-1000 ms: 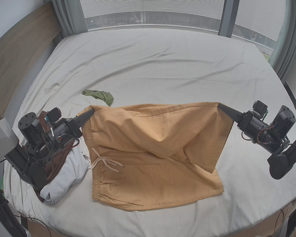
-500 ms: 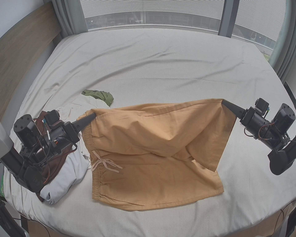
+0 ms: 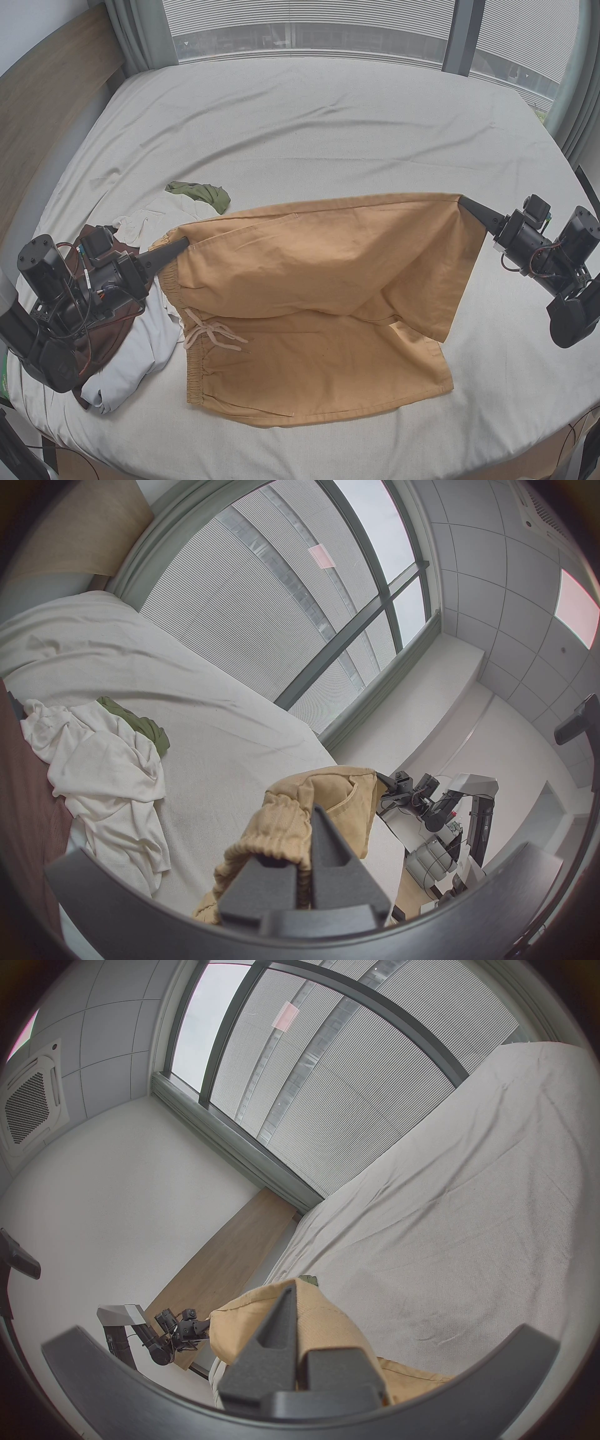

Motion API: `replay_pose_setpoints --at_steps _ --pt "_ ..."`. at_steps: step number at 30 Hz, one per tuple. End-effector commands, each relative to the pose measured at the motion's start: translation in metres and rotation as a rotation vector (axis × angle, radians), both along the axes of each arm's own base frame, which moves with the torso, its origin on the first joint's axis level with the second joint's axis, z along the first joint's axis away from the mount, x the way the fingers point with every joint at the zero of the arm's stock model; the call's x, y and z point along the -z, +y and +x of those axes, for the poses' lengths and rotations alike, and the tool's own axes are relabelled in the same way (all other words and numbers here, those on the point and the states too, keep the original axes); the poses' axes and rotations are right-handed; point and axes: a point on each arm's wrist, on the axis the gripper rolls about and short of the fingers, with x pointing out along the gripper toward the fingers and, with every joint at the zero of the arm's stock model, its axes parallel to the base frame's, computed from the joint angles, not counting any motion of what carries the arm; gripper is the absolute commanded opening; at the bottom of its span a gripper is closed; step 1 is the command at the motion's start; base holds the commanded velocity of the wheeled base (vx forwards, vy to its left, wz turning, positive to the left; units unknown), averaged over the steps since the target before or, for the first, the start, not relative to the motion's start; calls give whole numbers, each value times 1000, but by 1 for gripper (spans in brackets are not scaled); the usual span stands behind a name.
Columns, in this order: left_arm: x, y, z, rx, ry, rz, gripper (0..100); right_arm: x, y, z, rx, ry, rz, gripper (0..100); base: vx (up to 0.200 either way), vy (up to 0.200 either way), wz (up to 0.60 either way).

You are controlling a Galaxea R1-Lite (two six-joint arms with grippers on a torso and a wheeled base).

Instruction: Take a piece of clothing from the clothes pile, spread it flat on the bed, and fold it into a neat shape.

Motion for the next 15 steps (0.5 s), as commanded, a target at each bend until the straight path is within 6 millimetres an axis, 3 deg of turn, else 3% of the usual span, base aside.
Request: replay_pose_setpoints --at_steps 1,15 --pt "-1 2 0 -9 -6 -1 0 1 -1 1 2 2 1 0 0 0 0" --pt "-1 3 5 -20 -13 -2 0 0 -7 1 9 1 -2 0 0 0 0"
